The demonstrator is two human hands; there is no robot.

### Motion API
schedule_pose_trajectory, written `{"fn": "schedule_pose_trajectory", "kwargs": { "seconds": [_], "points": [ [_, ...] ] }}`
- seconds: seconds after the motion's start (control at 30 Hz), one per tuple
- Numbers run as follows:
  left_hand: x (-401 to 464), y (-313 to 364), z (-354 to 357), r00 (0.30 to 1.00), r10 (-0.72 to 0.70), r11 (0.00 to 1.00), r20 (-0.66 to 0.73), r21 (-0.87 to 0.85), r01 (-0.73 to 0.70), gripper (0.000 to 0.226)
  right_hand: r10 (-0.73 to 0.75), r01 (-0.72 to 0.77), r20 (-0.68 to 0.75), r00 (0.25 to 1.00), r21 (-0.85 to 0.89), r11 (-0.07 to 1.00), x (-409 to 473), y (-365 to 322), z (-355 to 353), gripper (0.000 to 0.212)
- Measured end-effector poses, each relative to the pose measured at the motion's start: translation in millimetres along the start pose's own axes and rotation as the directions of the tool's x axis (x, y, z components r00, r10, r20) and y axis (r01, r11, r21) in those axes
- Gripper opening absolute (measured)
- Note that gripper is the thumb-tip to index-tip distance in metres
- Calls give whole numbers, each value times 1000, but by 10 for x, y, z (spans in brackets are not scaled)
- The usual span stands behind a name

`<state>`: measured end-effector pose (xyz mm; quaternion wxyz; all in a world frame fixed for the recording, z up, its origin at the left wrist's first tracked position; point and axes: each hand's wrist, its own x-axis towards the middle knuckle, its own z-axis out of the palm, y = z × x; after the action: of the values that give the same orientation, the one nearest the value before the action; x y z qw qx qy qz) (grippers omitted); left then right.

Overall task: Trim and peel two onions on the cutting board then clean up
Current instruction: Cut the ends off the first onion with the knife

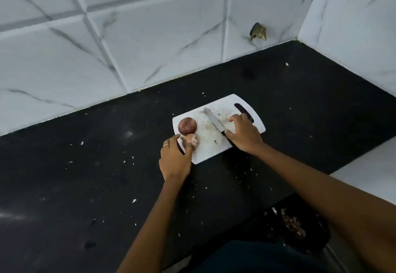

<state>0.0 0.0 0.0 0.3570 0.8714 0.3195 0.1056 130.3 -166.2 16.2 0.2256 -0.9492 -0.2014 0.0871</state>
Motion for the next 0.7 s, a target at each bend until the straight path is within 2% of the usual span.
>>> {"fn": "schedule_pose_trajectory", "kwargs": {
  "seconds": [0.2,0.33,0.4,0.47,0.6,0.7],
  "points": [
    [19,-22,33,999,27,998,26,48,-28,55,76,-75,16,997,-37,996,-13,-63,167,48],
    [66,38,28,1000,-5,1000,20,-16,5,58,89,-90,-15,996,-98,991,32,-92,230,53],
    [92,45,58,1000,-24,999,14,-37,24,54,50,-56,-51,997,-132,990,58,-121,258,51],
    [115,36,90,998,-60,996,19,-60,61,45,-57,47,-75,996,-122,991,75,-176,290,47],
    [136,32,128,995,-96,987,14,-127,97,37,-292,289,40,956,74,955,54,-386,440,38],
    [143,36,137,993,-122,975,-5,-189,118,35,-281,247,76,957,297,922,55,-504,562,34]
  ]
}}
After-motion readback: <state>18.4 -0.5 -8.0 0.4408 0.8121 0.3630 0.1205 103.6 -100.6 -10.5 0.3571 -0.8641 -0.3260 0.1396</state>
